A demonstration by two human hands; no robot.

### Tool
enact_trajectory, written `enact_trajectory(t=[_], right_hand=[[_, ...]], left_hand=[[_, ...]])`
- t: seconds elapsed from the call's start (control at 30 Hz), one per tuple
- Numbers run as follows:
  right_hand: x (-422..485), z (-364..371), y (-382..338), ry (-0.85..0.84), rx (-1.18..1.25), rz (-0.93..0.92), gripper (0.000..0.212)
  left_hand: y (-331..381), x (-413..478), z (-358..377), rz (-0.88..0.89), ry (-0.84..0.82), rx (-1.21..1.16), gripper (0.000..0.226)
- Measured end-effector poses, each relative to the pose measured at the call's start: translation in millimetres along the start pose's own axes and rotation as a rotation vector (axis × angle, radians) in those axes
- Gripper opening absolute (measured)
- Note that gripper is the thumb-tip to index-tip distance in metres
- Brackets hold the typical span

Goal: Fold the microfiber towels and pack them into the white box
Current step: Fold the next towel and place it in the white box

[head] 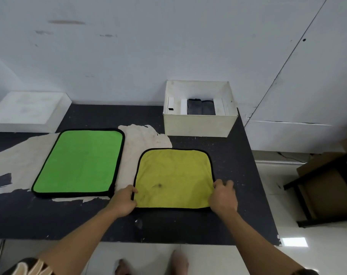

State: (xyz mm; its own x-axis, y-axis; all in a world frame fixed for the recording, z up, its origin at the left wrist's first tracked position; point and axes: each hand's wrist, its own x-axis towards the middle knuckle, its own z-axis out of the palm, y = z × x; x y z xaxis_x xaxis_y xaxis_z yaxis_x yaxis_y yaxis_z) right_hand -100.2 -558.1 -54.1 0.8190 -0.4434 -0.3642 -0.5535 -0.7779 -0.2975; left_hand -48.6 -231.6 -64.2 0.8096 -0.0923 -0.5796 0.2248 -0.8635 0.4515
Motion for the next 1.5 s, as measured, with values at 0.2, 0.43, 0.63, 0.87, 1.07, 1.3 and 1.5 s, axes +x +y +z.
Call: enact_trajectory(t=[0.2,0.43,0.63,0.87,1.07,1.3,1.5], right_hand=[[-11.4,9.2,-1.9,0.055,-0.319,-0.675,0.041],[-26.0,22.6,2.7,-0.07,-0.461,-0.808,0.036],[-37.1,24.6,-2.5,0.002,-0.477,-0.62,0.032],[-37.3,28.2,2.7,0.044,-0.423,-0.534,0.033],[-39.4,28.2,-1.6,0.082,-0.475,-0.513,0.026],[-34.2,21.9,11.5,0.115,-0.493,-0.527,0.031],[-36.6,18.7,24.0,0.062,-0.453,-0.51,0.028]], left_hand=[[1.4,-18.5,9.9,0.586,0.229,0.607,0.049],[14.8,-32.1,23.9,0.646,0.148,1.002,0.052],[18.7,-27.0,38.0,0.475,0.156,1.01,0.063],[13.3,-26.6,38.6,0.434,0.157,0.972,0.057],[4.1,-29.7,35.3,0.454,0.185,0.982,0.049],[-11.6,-32.2,24.8,0.54,0.199,0.94,0.044],[-11.7,-35.4,17.4,0.578,0.158,0.891,0.033]])
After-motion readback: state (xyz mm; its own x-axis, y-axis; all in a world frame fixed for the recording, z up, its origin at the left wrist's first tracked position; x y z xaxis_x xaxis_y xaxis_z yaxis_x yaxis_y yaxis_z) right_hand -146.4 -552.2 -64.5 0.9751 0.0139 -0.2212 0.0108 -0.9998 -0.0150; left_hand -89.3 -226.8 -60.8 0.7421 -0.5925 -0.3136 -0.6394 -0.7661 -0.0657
